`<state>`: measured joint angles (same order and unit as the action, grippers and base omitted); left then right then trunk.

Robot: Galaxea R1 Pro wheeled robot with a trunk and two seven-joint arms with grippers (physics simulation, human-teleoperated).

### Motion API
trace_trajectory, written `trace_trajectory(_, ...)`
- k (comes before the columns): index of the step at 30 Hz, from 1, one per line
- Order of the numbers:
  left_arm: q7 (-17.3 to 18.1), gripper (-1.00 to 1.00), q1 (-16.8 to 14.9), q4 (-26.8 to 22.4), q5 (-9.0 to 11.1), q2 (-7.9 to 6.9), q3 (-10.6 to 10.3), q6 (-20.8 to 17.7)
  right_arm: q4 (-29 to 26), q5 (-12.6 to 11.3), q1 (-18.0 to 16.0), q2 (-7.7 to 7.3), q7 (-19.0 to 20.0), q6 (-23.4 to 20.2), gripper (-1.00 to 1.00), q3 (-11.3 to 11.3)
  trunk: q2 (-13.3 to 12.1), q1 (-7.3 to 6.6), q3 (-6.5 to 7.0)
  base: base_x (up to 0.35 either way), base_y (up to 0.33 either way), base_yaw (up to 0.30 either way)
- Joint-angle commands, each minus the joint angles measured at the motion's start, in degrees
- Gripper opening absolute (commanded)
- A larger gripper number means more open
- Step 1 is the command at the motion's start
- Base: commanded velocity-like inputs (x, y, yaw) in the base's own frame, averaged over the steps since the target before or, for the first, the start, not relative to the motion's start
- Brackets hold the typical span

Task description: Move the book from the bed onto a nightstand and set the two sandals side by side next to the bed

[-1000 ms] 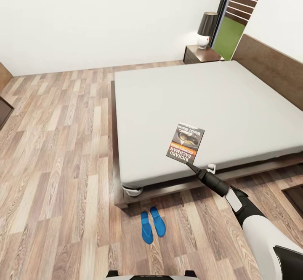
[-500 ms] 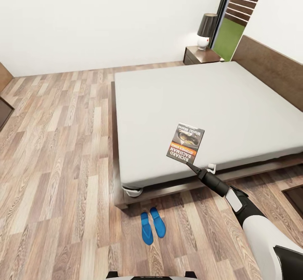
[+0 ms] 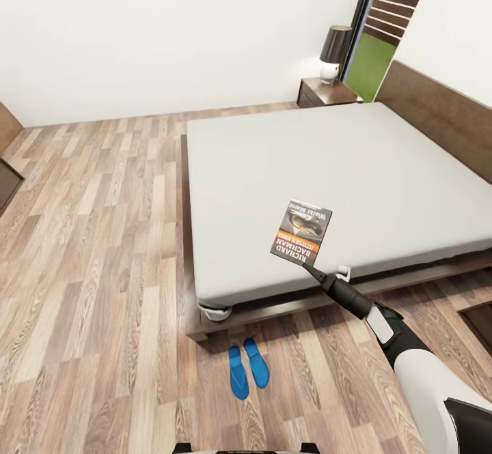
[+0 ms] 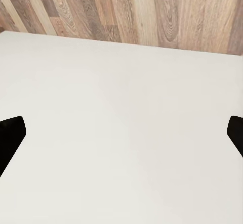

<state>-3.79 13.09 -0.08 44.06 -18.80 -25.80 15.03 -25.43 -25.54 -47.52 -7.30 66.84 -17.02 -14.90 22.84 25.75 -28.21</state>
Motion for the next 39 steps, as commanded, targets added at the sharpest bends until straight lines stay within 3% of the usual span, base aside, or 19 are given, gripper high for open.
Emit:
trace_trajectory(1,-0.2,1.00,0.0,0.0,0.2,0.00,-0.5,0.2,0.0,-0.2,0.0,0.00,0.1,-0.6,-1.00,-0.1,0.1,0.03,0.02,0.000,0.000,0.000)
trace_trajectory(29,-0.2,1.00,0.0,0.0,0.2,0.04,-0.5,0.2,0.1,-0.1,0.0,0.09,0.0,-0.5,-1.00,0.1,0.1,0.03,2.54,0.000,0.000,0.000)
trace_trajectory(39,-0.1,1.00,0.0,0.0,0.2,0.08,-0.5,0.2,0.1,-0.3,0.0,0.32,-3.8,-0.8,-1.00,0.5,0.1,0.03,3.46,0.000,0.000,0.000)
